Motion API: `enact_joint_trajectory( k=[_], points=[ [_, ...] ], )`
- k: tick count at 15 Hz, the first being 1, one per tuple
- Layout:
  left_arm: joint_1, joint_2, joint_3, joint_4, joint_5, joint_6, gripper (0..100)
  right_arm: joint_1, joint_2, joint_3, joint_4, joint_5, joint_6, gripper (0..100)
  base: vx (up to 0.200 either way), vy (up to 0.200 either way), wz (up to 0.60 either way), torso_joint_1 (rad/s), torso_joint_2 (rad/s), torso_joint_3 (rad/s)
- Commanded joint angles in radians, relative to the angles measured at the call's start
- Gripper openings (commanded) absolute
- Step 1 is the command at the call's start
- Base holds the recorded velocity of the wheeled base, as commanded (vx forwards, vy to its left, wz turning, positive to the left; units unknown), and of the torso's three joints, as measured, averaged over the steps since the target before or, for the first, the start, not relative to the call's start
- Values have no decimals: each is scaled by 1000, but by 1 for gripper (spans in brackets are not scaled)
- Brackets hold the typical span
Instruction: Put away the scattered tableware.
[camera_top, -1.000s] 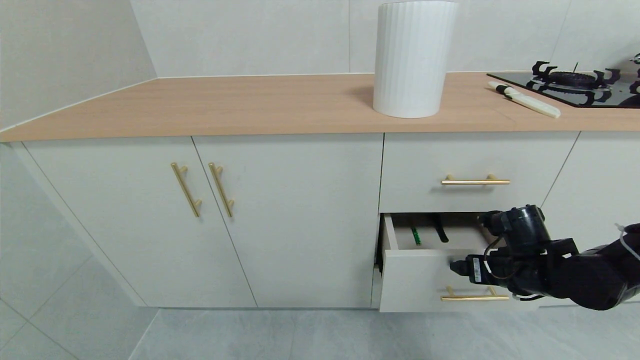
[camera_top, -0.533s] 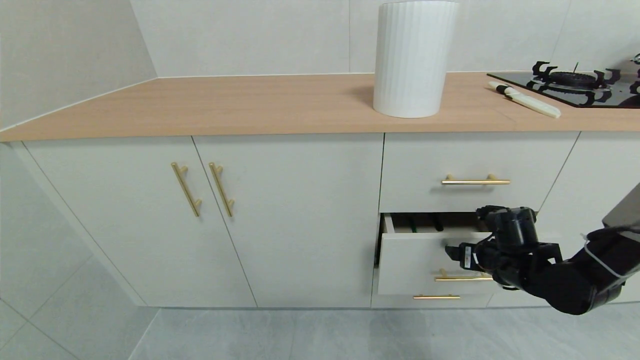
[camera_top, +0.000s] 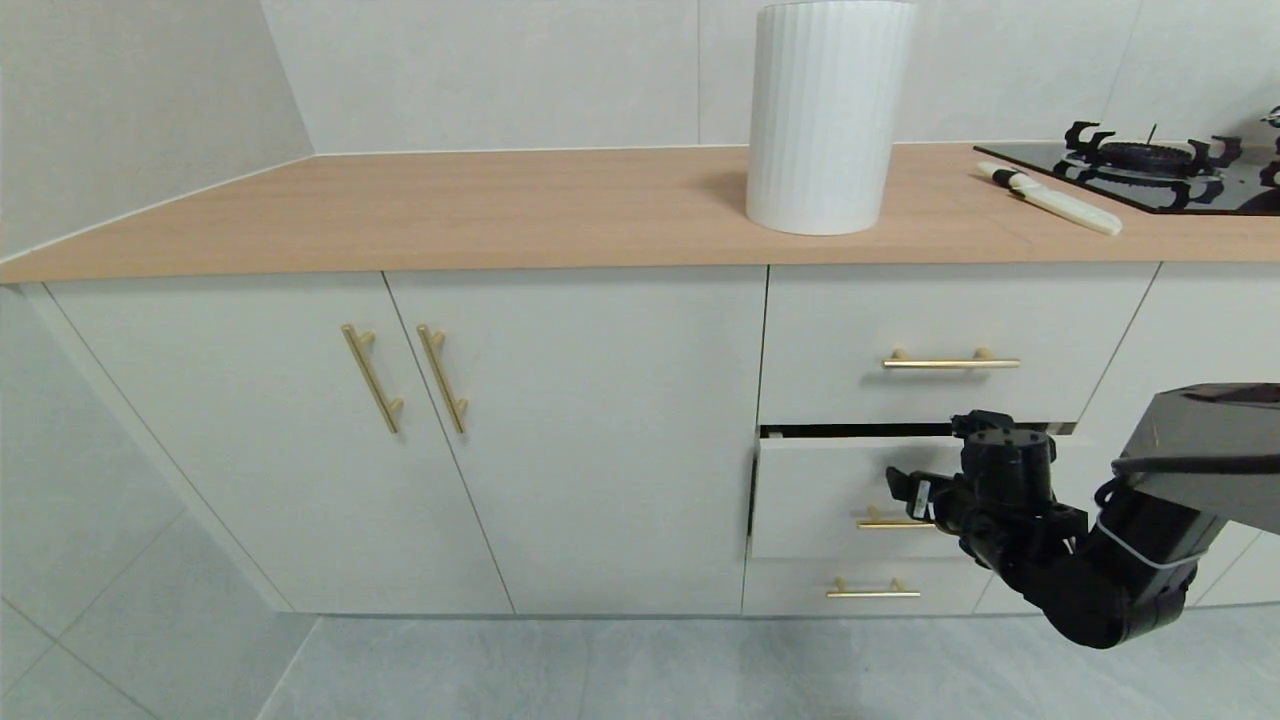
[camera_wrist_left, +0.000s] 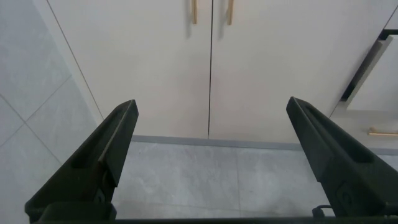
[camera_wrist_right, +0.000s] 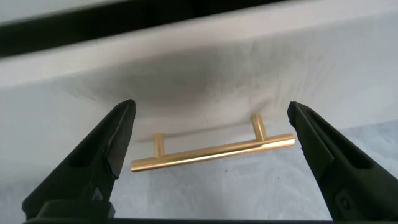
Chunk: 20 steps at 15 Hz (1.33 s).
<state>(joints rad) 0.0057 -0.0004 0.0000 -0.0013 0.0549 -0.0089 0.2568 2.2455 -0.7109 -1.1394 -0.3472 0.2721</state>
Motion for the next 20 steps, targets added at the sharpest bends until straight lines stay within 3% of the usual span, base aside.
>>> enact_joint_trajectory(
  k=[1,15,18,20],
  points=[
    [0,0,0,0,0,0,100,-2,35,-10,-8,-1,-1,100,0,0,0,0,0,0],
    [0,0,0,0,0,0,100,-51,151,-139,-142,-85,4,100,0,0,0,0,0,0],
    [0,0,0,0,0,0,100,-48,74,-55,-138,-75,4,100,0,0,0,0,0,0],
    [0,0,0,0,0,0,100,-39,-63,60,-132,-6,1,100,0,0,0,0,0,0]
  ],
)
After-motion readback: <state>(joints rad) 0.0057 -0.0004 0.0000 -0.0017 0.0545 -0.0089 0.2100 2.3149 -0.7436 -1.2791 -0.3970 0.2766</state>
